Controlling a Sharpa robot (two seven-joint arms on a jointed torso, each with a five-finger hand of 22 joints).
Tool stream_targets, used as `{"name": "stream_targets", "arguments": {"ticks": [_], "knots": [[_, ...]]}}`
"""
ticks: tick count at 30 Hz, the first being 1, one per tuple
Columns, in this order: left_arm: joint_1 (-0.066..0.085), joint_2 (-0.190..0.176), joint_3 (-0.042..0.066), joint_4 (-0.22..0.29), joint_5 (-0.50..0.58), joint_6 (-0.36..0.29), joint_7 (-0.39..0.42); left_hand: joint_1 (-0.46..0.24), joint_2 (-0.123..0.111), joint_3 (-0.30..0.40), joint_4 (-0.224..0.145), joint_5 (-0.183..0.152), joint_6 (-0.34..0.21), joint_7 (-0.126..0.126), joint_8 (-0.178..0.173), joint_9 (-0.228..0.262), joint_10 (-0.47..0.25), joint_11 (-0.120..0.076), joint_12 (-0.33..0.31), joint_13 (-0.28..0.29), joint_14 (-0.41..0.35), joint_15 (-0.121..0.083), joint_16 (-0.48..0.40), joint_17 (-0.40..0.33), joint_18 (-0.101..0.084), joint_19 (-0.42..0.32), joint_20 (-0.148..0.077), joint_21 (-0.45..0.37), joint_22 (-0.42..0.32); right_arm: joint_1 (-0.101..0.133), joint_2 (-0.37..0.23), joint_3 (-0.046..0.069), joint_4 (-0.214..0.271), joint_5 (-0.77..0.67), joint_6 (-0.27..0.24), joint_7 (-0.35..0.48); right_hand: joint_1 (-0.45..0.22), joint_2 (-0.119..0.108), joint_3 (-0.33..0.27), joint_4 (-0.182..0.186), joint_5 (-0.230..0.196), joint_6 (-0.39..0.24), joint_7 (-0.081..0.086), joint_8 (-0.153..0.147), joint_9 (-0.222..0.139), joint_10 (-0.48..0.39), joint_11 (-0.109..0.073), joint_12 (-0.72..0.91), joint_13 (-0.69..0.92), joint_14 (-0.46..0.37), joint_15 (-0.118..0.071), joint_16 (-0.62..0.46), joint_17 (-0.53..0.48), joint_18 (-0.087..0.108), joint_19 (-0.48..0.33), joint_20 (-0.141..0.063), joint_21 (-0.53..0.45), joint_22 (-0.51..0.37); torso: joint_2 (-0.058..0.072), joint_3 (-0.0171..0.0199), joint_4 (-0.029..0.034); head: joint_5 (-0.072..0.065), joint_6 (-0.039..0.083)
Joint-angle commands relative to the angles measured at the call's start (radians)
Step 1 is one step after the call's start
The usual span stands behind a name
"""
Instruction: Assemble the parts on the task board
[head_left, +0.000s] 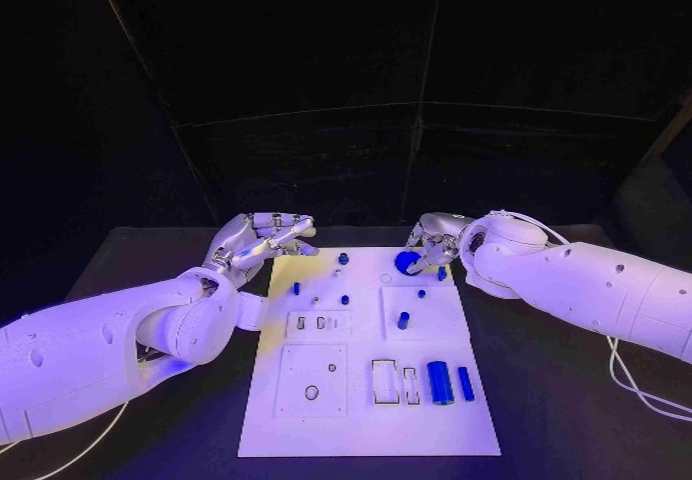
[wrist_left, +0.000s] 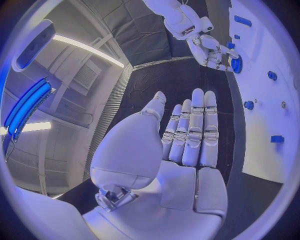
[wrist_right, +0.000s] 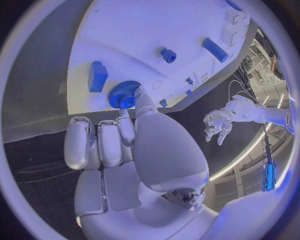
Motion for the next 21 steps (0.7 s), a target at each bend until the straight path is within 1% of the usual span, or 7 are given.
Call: {"name": "stream_targets", "arguments": {"ticks": [1, 4, 8, 10, 13, 18, 21], "knots": [[0.001, 0.001, 0.001, 0.0, -0.006, 0.014, 0.003, 0.002, 0.01, -0.002, -0.005, -0.003, 0.003, 0.005, -0.003, -0.001, 0.002, 0.004, -0.005, -0.002, 0.002, 0.001, -0.006, 0.001, 0.006, 0.006, -0.002, -0.006, -0.002, -0.001, 0.001, -0.001, -0.004, -0.008, 0.019, 0.003, 0.012, 0.016, 0.009, -0.012, -0.012, 0.003, -0.001, 0.004, -0.001, 0.005, -0.001, 0.006, 0.003, 0.029, 0.006, 0.005, 0.002, -0.016, 0.007, 0.0, 0.006, 0.004, 0.0, 0.0002, 0.0, -0.001, -0.001], [0.001, 0.001, 0.001, 0.0, -0.006, 0.014, 0.003, 0.002, 0.01, -0.002, -0.005, -0.003, 0.003, 0.005, -0.003, -0.001, 0.002, 0.004, -0.005, -0.002, 0.002, 0.001, -0.006, 0.001, 0.006, 0.006, -0.002, -0.006, -0.002, -0.001, 0.002, -0.001, -0.006, -0.008, 0.019, 0.003, 0.027, 0.029, 0.025, -0.025, -0.026, 0.01, 0.0, 0.007, -0.001, 0.007, -0.001, 0.01, 0.009, 0.029, 0.006, 0.007, 0.003, -0.017, 0.01, 0.0, 0.008, 0.009, 0.0, 0.0002, 0.0001, -0.001, -0.002], [0.001, 0.001, 0.001, -0.001, -0.006, 0.015, 0.002, 0.002, 0.01, -0.002, -0.005, -0.003, 0.003, 0.005, -0.003, -0.001, 0.002, 0.004, -0.005, -0.002, 0.002, 0.001, -0.006, 0.001, 0.006, 0.006, -0.002, -0.006, -0.002, -0.001, 0.002, -0.001, -0.007, -0.008, 0.02, 0.007, 0.046, 0.048, 0.055, -0.044, -0.041, 0.034, -0.001, 0.017, 0.001, 0.017, -0.002, 0.022, 0.024, 0.028, 0.005, 0.01, 0.005, -0.018, 0.014, 0.0, 0.012, 0.016, 0.0, 0.0004, -0.0004, 0.0, -0.002], [0.001, 0.001, 0.001, -0.001, -0.006, 0.015, 0.002, 0.002, 0.01, -0.002, -0.005, -0.003, 0.003, 0.005, -0.003, -0.001, 0.002, 0.004, -0.005, -0.002, 0.002, 0.001, -0.006, 0.001, 0.006, 0.006, -0.002, -0.006, -0.002, -0.002, 0.002, -0.001, -0.005, -0.008, 0.019, 0.011, 0.054, 0.058, 0.07, -0.052, -0.045, 0.053, -0.005, 0.024, 0.003, 0.021, -0.005, 0.027, 0.03, 0.028, 0.003, 0.01, 0.004, -0.018, 0.016, -0.001, 0.013, 0.019, 0.0, 0.0004, -0.001, 0.0, -0.003], [0.001, 0.001, 0.001, -0.001, -0.006, 0.015, 0.002, 0.002, 0.01, -0.002, -0.005, -0.003, 0.003, 0.005, -0.003, -0.001, 0.002, 0.004, -0.005, -0.002, 0.002, 0.001, -0.006, 0.001, 0.006, 0.006, -0.002, -0.006, -0.002, -0.002, 0.001, -0.001, -0.003, -0.008, 0.015, 0.017, 0.062, 0.071, 0.094, -0.064, -0.053, 0.089, -0.014, 0.037, 0.006, 0.029, -0.013, 0.036, 0.042, 0.027, -0.002, 0.011, 0.004, -0.019, 0.02, -0.005, 0.016, 0.025, 0.0, 0.0003, -0.0008, 0.0, -0.003], [0.001, 0.0, 0.001, -0.001, -0.006, 0.015, 0.002, 0.002, 0.01, -0.002, -0.005, -0.003, 0.003, 0.005, -0.003, -0.001, 0.002, 0.004, -0.005, -0.002, 0.002, 0.001, -0.006, 0.001, 0.006, 0.006, -0.002, -0.006, -0.002, -0.003, 0.0, -0.001, 0.004, -0.025, -0.011, 0.023, 0.07, 0.076, 0.12, -0.08, -0.057, 0.117, -0.024, 0.042, 0.005, 0.037, -0.021, 0.044, 0.053, 0.027, -0.01, 0.012, 0.005, -0.021, 0.026, -0.012, 0.02, 0.035, 0.0, 0.0001, -0.0003, -0.001, -0.003], [0.001, 0.0, 0.001, -0.001, -0.006, 0.015, 0.002, 0.002, 0.01, -0.002, -0.005, -0.003, 0.003, 0.005, -0.003, -0.001, 0.002, 0.004, -0.005, -0.002, 0.002, 0.001, -0.006, 0.001, 0.006, 0.006, -0.002, -0.006, -0.002, -0.004, -0.002, -0.001, 0.016, -0.042, -0.05, 0.029, 0.068, 0.076, 0.133, -0.087, -0.052, 0.129, -0.028, 0.043, 0.004, 0.048, -0.025, 0.056, 0.068, 0.028, -0.013, 0.015, 0.009, -0.024, 0.036, -0.015, 0.026, 0.049, 0.0, 0.0001, -0.0002, -0.002, -0.003]]}}
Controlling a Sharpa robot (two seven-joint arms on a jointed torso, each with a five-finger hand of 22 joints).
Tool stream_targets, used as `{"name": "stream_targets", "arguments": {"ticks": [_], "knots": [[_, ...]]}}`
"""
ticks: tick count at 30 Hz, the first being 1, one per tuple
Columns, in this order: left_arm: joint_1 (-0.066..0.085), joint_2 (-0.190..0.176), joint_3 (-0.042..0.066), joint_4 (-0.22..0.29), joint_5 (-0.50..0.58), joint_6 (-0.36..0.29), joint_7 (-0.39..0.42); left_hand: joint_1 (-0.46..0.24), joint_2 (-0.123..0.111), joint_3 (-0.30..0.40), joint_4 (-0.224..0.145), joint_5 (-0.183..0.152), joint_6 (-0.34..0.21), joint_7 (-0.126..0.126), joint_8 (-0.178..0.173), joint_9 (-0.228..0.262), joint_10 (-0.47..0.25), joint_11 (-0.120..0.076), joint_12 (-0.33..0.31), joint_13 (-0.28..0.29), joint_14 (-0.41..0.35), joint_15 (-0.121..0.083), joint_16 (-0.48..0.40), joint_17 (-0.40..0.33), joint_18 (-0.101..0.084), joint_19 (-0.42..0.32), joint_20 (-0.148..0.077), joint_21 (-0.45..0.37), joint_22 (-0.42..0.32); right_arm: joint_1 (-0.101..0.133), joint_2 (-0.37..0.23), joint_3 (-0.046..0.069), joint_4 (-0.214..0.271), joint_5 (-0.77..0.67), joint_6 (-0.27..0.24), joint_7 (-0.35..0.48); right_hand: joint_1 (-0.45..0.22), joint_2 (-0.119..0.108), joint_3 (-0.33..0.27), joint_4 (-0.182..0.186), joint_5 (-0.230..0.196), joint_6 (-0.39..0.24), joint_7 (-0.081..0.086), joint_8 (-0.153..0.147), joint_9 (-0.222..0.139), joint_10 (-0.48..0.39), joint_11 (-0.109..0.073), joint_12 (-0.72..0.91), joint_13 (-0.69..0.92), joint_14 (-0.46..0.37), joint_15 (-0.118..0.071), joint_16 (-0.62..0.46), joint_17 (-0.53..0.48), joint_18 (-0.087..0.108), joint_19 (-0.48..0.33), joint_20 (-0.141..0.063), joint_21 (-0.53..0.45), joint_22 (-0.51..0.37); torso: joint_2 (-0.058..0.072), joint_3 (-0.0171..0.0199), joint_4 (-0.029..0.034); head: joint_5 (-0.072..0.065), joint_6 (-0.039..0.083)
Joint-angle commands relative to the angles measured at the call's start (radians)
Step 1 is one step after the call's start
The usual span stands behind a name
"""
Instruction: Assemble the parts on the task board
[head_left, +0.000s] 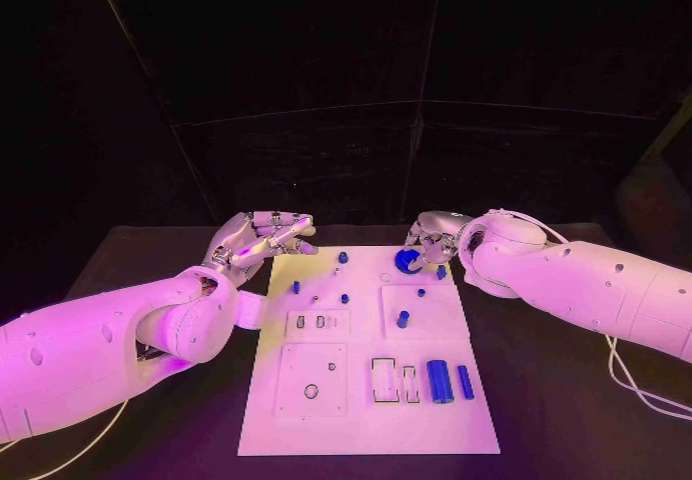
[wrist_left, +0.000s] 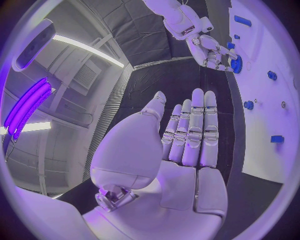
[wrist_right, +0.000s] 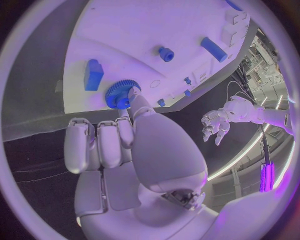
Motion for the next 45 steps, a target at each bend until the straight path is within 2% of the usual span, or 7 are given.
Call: {"name": "stream_targets", "arguments": {"ticks": [1, 9, 12, 18, 26, 31, 45], "knots": [[0.001, 0.0, 0.001, 0.001, -0.006, 0.013, 0.003, 0.002, 0.01, -0.002, -0.005, -0.003, 0.003, 0.005, -0.003, -0.001, 0.002, 0.004, -0.005, -0.002, 0.002, 0.001, -0.006, 0.001, 0.006, 0.006, -0.002, -0.006, -0.001, -0.004, -0.004, -0.002, 0.02, -0.039, -0.065, 0.017, 0.026, 0.038, 0.015, -0.002, 0.01, 0.056, -0.017, 0.006, 0.005, 0.049, -0.032, 0.017, 0.017, 0.026, -0.01, 0.007, 0.007, -0.01, 0.015, -0.004, 0.01, 0.031, 0.0, -0.0004, 0.0002, -0.002, 0.001], [0.001, -0.002, 0.001, 0.002, -0.006, 0.013, 0.003, 0.002, 0.01, -0.002, -0.005, -0.003, 0.003, 0.005, -0.003, -0.001, 0.002, 0.004, -0.005, -0.002, 0.002, 0.001, -0.006, 0.001, 0.006, 0.006, -0.002, -0.006, -0.001, -0.006, -0.029, -0.002, 0.118, -0.064, -0.174, 0.011, -0.008, 0.024, 0.029, 0.002, 0.015, 0.064, -0.019, -0.004, -0.001, 0.063, -0.033, 0.03, 0.033, 0.029, -0.012, 0.014, 0.017, -0.016, 0.035, -0.007, 0.021, 0.058, -0.001, -0.0003, -0.0009, 0.001, 0.002], [0.001, -0.003, 0.001, 0.004, -0.006, 0.014, 0.003, 0.002, 0.01, -0.002, -0.005, -0.003, 0.003, 0.005, -0.003, -0.001, 0.002, 0.004, -0.005, -0.002, 0.002, 0.001, -0.006, 0.001, 0.006, 0.006, -0.002, -0.006, -0.001, -0.006, -0.032, -0.002, 0.158, -0.101, -0.208, -0.004, -0.013, 0.023, 0.031, 0.003, 0.016, 0.064, -0.019, -0.006, -0.002, 0.062, -0.033, 0.029, 0.032, 0.028, -0.012, 0.013, 0.014, -0.017, 0.036, -0.007, 0.022, 0.061, -0.001, -0.0014, 0.0012, 0.001, 0.004], [0.001, -0.005, 0.001, 0.006, -0.006, 0.014, 0.003, 0.002, 0.01, -0.002, -0.005, -0.003, 0.003, 0.005, -0.003, -0.001, 0.002, 0.004, -0.005, -0.002, 0.002, 0.001, -0.006, 0.001, 0.006, 0.006, -0.002, -0.006, -0.001, -0.006, -0.003, -0.002, 0.2, -0.152, -0.234, -0.021, -0.016, 0.022, 0.034, 0.003, 0.017, 0.066, -0.02, -0.006, -0.002, 0.063, -0.034, 0.03, 0.034, 0.028, -0.012, 0.012, 0.012, -0.019, 0.044, -0.008, 0.026, 0.071, 0.0, -0.0006, 0.0029, 0.006, 0.003], [0.002, -0.004, 0.001, 0.008, -0.006, 0.014, 0.003, 0.002, 0.01, -0.002, -0.005, -0.003, 0.003, 0.005, -0.003, -0.001, 0.002, 0.004, -0.005, -0.002, 0.002, 0.001, -0.006, 0.001, 0.006, 0.006, -0.002, -0.006, -0.001, -0.015, 0.076, -0.003, 0.173, -0.179, -0.223, -0.036, -0.021, 0.021, 0.039, 0.004, 0.018, 0.064, -0.019, -0.01, -0.004, 0.063, -0.033, 0.03, 0.035, 0.028, -0.012, 0.013, 0.013, -0.02, 0.046, -0.008, 0.027, 0.074, 0.001, -0.002, 0.0026, 0.01, 0.001], [0.002, -0.002, 0.001, 0.006, -0.006, 0.015, 0.003, 0.002, 0.01, -0.002, -0.005, -0.003, 0.003, 0.005, -0.003, -0.001, 0.002, 0.004, -0.005, -0.002, 0.002, 0.001, -0.006, 0.001, 0.006, 0.006, -0.002, -0.006, -0.001, -0.029, 0.119, -0.003, 0.14, -0.185, -0.216, -0.039, -0.023, 0.02, 0.042, 0.004, 0.018, 0.062, -0.018, -0.013, -0.005, 0.063, -0.033, 0.029, 0.035, 0.028, -0.012, 0.013, 0.013, -0.02, 0.048, -0.008, 0.028, 0.076, 0.001, -0.0005, 0.001, 0.014, -0.002], [0.002, 0.001, 0.001, 0.006, -0.006, 0.015, 0.002, 0.002, 0.012, -0.002, -0.007, -0.003, 0.004, 0.004, -0.005, -0.001, 0.004, 0.003, -0.008, -0.001, 0.001, 0.001, -0.008, 0.005, 0.006, 0.007, -0.002, -0.008, -0.002, -0.048, 0.185, -0.005, 0.079, -0.191, -0.182, -0.053, -0.03, 0.017, 0.05, 0.003, 0.016, 0.059, -0.016, -0.02, -0.006, 0.062, -0.032, 0.028, 0.034, 0.027, -0.011, 0.012, 0.011, -0.02, 0.047, -0.007, 0.028, 0.076, 0.0, 0.0007, 0.0004, 0.017, -0.007]]}}
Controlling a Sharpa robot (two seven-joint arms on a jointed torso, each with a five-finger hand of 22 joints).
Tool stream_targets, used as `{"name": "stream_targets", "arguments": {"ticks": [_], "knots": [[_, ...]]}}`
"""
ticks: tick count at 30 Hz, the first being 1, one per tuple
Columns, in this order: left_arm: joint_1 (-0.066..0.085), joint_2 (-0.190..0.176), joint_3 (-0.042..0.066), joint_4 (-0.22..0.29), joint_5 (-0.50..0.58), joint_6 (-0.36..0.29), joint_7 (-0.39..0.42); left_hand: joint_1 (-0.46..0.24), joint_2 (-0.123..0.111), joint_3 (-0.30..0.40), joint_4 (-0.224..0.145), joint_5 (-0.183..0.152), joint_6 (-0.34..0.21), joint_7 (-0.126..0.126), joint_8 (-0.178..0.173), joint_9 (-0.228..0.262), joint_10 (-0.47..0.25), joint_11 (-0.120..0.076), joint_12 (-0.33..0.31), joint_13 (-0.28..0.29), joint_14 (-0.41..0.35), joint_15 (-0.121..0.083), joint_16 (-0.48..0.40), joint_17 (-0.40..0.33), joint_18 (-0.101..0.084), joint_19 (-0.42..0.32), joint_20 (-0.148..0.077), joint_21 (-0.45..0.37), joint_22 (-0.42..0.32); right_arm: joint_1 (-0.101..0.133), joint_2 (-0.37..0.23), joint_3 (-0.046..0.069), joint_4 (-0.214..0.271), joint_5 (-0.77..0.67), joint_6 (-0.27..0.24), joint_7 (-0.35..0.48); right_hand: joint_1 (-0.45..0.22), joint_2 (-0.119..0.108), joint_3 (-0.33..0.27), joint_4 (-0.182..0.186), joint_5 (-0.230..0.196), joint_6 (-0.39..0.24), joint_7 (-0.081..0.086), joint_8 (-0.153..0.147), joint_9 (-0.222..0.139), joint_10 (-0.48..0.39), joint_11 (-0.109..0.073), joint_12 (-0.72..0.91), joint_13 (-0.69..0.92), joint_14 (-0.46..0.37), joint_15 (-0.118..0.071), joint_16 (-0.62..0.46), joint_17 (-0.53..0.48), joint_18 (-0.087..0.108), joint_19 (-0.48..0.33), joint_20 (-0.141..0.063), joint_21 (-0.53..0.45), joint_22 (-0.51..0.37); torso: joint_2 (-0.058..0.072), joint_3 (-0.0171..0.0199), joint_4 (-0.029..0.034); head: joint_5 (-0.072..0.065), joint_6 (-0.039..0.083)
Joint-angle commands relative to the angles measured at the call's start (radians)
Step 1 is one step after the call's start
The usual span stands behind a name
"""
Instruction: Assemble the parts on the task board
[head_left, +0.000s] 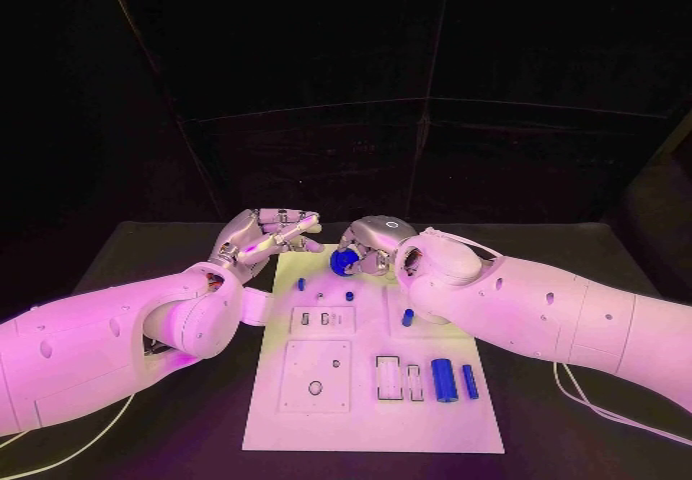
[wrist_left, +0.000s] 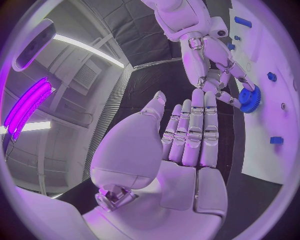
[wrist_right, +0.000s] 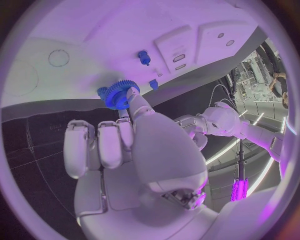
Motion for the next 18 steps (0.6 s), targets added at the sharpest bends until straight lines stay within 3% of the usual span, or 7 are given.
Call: {"name": "stream_targets", "arguments": {"ticks": [1, 11, 18], "knots": [[0.001, 0.001, 0.001, 0.002, -0.006, 0.012, 0.004, 0.002, 0.012, 0.001, -0.004, -0.003, 0.004, 0.004, -0.005, -0.001, 0.004, 0.003, -0.003, -0.001, 0.001, 0.001, -0.004, 0.001, 0.006, 0.007, -0.002, -0.003, -0.001, -0.002, 0.009, 0.0, -0.01, -0.014, 0.015, -0.011, -0.011, -0.001, 0.008, 0.001, 0.0, 0.057, -0.015, 0.005, 0.001, 0.046, -0.04, -0.005, -0.003, 0.033, -0.006, 0.004, -0.001, -0.02, 0.006, -0.002, 0.005, 0.076, -0.001, 0.0006, -0.0007, 0.002, 0.001], [0.001, 0.003, 0.001, 0.0, -0.006, 0.013, 0.004, 0.001, 0.012, 0.0, -0.004, -0.003, 0.004, 0.004, -0.005, -0.001, 0.004, 0.003, -0.004, -0.001, 0.001, 0.001, -0.004, 0.002, 0.006, 0.007, -0.002, -0.003, -0.001, -0.012, 0.04, -0.001, -0.045, -0.014, 0.043, -0.016, -0.038, -0.017, 0.019, 0.006, -0.012, 0.039, -0.006, -0.016, -0.002, 0.03, -0.033, -0.023, -0.022, 0.029, -0.001, -0.001, -0.014, -0.02, 0.005, 0.002, 0.004, 0.076, 0.0, 0.0006, -0.0015, 0.005, -0.003], [0.002, 0.003, 0.001, 0.001, -0.006, 0.014, 0.003, 0.001, 0.012, 0.0, -0.004, -0.003, 0.004, 0.004, -0.005, -0.001, 0.004, 0.003, -0.004, -0.001, 0.001, 0.001, -0.004, 0.002, 0.006, 0.007, -0.002, -0.003, -0.001, -0.014, 0.05, -0.001, -0.06, -0.014, 0.016, -0.025, -0.055, -0.032, 0.026, 0.008, -0.023, 0.007, 0.006, -0.041, -0.003, 0.02, -0.023, -0.035, -0.033, 0.028, 0.007, -0.004, -0.02, -0.02, 0.003, 0.008, 0.004, 0.075, 0.0, 0.0001, -0.0002, 0.003, -0.003]]}}
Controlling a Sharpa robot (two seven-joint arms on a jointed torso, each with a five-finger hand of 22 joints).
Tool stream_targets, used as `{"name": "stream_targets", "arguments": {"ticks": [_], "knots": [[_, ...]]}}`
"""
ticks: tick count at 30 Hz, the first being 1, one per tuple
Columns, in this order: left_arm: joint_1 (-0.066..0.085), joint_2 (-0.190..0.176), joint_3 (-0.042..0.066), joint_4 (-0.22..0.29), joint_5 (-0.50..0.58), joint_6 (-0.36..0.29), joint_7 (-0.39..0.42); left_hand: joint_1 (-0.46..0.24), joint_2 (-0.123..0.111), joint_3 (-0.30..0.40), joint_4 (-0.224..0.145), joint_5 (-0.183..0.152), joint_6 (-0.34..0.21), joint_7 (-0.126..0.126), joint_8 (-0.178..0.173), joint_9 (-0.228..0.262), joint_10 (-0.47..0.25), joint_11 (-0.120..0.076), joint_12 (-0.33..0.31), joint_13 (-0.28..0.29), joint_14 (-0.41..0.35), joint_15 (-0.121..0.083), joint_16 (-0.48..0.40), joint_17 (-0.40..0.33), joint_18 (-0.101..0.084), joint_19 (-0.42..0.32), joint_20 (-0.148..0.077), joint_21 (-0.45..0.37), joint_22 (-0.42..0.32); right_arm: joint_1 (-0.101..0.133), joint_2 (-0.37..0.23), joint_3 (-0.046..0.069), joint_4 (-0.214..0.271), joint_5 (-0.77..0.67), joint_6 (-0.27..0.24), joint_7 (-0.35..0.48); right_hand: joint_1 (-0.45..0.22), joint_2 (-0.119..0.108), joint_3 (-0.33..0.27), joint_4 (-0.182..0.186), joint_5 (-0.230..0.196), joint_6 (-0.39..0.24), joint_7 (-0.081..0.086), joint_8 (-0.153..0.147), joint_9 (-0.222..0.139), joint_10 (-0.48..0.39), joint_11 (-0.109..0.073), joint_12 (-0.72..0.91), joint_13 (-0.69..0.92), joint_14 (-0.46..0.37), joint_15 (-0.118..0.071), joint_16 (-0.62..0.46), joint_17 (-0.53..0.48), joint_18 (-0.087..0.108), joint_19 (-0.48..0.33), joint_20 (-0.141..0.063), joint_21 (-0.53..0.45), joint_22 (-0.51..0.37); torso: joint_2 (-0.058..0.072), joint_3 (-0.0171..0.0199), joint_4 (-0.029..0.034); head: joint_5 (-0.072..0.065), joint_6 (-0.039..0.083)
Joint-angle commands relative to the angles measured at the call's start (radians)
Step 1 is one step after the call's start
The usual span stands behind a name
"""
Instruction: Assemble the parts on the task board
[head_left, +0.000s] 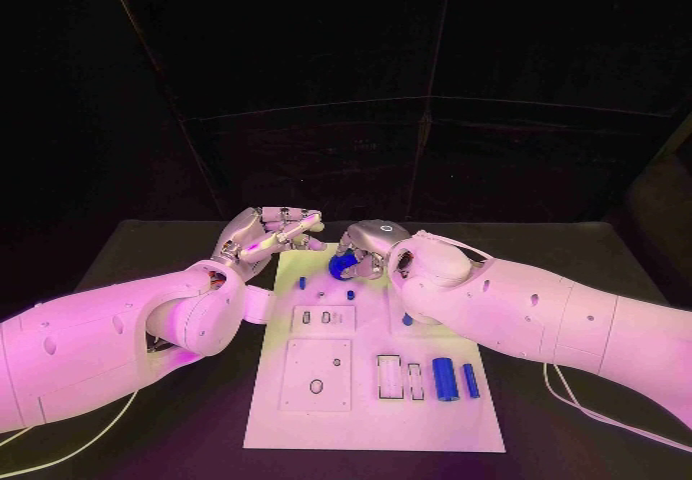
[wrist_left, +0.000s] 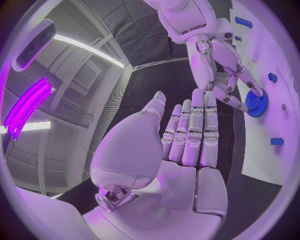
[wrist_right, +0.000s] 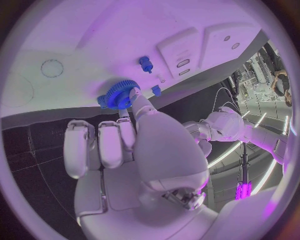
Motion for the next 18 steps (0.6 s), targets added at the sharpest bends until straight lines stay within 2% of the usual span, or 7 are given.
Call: {"name": "stream_targets", "arguments": {"ticks": [1, 9, 13, 18], "knots": [[0.002, 0.001, 0.001, 0.002, -0.005, 0.013, 0.003, 0.001, 0.012, 0.0, -0.004, -0.003, 0.004, 0.004, -0.005, -0.001, 0.004, 0.003, -0.004, -0.001, 0.001, 0.001, -0.004, 0.001, 0.006, 0.007, -0.002, -0.003, -0.002, 0.0, 0.004, -0.001, -0.004, -0.006, -0.01, -0.009, -0.011, -0.004, 0.008, -0.002, -0.008, -0.02, 0.011, -0.013, -0.001, -0.002, -0.001, -0.01, -0.024, 0.028, 0.009, -0.004, -0.002, -0.02, 0.003, 0.01, 0.004, 0.075, 0.0, -0.0003, 0.0012, -0.001, 0.001], [0.002, 0.0, 0.001, 0.001, -0.005, 0.012, 0.003, 0.001, 0.012, 0.0, -0.004, -0.003, 0.004, 0.004, -0.005, -0.001, 0.004, 0.003, -0.004, -0.001, 0.001, 0.001, -0.004, 0.001, 0.006, 0.007, -0.002, -0.003, -0.002, 0.0, 0.006, -0.001, -0.01, -0.006, -0.007, -0.007, -0.033, -0.025, 0.01, 0.001, -0.01, -0.062, 0.023, -0.042, 0.001, -0.02, 0.011, -0.029, -0.043, 0.027, 0.019, -0.004, -0.007, -0.02, 0.002, 0.021, 0.003, 0.075, 0.0, 0.0, -0.0002, 0.0, -0.001], [0.002, 0.0, 0.001, 0.001, -0.005, 0.012, 0.002, 0.001, 0.012, 0.0, -0.004, -0.003, 0.004, 0.004, -0.005, -0.001, 0.004, 0.003, -0.004, -0.001, 0.001, 0.001, -0.004, 0.001, 0.006, 0.007, -0.002, -0.003, -0.002, 0.0, 0.006, -0.001, -0.01, -0.004, 0.007, -0.007, -0.063, -0.034, -0.003, 0.018, -0.01, -0.07, 0.024, -0.049, 0.002, -0.023, 0.013, -0.032, -0.047, 0.026, 0.022, -0.005, -0.01, -0.019, 0.001, 0.025, 0.002, 0.074, 0.0, 0.0001, -0.0002, -0.001, -0.002], [0.002, 0.0, 0.001, 0.001, -0.005, 0.012, 0.001, 0.001, 0.012, 0.0, -0.004, -0.003, 0.004, 0.004, -0.005, -0.001, 0.004, 0.003, -0.004, -0.001, 0.001, 0.001, -0.004, 0.001, 0.006, 0.007, -0.002, -0.003, -0.002, 0.0, 0.002, -0.001, -0.009, 0.012, 0.031, -0.008, -0.156, -0.033, -0.048, 0.096, 0.002, -0.075, 0.025, -0.054, 0.005, -0.024, 0.016, -0.031, -0.047, 0.025, 0.025, -0.004, -0.013, -0.019, 0.001, 0.028, 0.002, 0.074, 0.0, 0.0006, -0.0001, 0.0, -0.003]]}}
